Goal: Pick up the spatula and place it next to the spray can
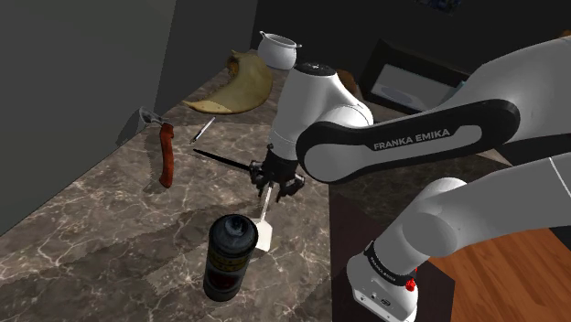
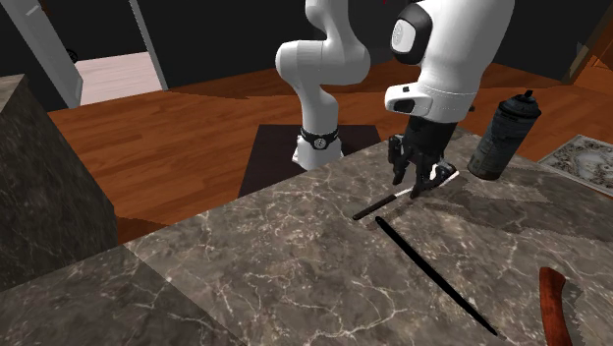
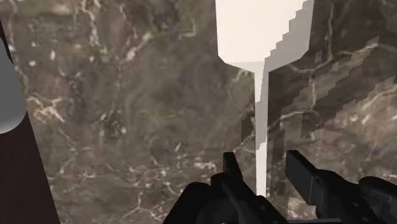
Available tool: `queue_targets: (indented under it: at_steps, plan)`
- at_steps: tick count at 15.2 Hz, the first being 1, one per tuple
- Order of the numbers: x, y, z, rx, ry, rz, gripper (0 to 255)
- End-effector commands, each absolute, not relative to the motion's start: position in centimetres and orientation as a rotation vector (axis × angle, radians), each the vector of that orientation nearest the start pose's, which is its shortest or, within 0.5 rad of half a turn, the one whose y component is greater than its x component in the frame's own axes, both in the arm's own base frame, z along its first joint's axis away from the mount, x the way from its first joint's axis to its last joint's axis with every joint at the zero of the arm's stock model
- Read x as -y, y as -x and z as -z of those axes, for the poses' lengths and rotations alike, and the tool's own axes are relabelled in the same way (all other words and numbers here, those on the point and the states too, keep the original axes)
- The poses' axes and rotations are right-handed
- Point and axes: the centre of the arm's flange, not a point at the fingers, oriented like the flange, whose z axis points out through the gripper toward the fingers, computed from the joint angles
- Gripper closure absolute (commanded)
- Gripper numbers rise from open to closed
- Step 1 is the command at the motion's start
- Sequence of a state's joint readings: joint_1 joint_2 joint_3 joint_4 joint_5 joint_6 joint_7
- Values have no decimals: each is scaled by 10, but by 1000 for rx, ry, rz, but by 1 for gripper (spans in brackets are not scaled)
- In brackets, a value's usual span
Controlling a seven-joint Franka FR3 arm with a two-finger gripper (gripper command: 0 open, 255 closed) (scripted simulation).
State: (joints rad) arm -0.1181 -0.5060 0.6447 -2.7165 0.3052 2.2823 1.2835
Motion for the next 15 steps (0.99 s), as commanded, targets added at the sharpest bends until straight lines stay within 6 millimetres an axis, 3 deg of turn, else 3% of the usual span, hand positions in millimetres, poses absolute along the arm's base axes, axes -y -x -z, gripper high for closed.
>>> queue_targets:
  at_steps: [1,5,9,15]
  plan:
    - [-179,-330,-351,-1550,2768,92,0]
    - [-179,-330,-351,-1550,2768,92,0]
    - [-182,-329,-400,-1550,2768,92,0]
    - [-182,-329,-400,-1550,2768,92,0]
